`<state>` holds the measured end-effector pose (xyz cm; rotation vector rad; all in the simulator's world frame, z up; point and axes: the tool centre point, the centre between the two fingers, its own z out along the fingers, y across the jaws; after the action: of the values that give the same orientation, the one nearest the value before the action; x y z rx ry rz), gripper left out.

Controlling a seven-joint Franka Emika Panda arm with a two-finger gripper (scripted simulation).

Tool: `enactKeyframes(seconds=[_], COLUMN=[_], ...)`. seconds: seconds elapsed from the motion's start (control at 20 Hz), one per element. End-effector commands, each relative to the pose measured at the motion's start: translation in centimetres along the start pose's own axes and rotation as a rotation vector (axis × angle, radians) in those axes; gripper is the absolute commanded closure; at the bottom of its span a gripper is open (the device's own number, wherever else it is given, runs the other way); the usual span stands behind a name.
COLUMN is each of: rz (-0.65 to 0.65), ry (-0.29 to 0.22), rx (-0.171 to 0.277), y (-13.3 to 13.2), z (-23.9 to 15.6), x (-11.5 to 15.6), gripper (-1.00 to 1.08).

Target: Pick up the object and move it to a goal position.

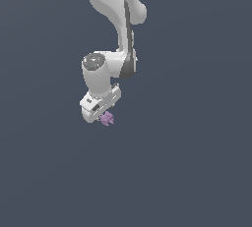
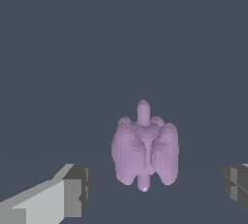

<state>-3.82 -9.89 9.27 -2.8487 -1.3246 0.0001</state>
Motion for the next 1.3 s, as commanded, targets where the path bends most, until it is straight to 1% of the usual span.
enactKeyframes(seconds=[0.0, 0.5, 0.75, 0.8, 1.25], rz=[0.0, -0.004, -0.004, -0.004, -0.004], ry=[0.0, 0.0, 0.0, 0.0, 0.0], rx=[0.0, 0.0, 0.0, 0.0, 0.0], y=[0.0, -0.1, 0.0, 0.0, 0.0], z=[0.3, 4.3, 5.0, 5.0, 5.0], x=[0.0, -0.1, 0.0, 0.0, 0.0], gripper=[-0.92, -0.92, -0.92, 1.08, 1.08])
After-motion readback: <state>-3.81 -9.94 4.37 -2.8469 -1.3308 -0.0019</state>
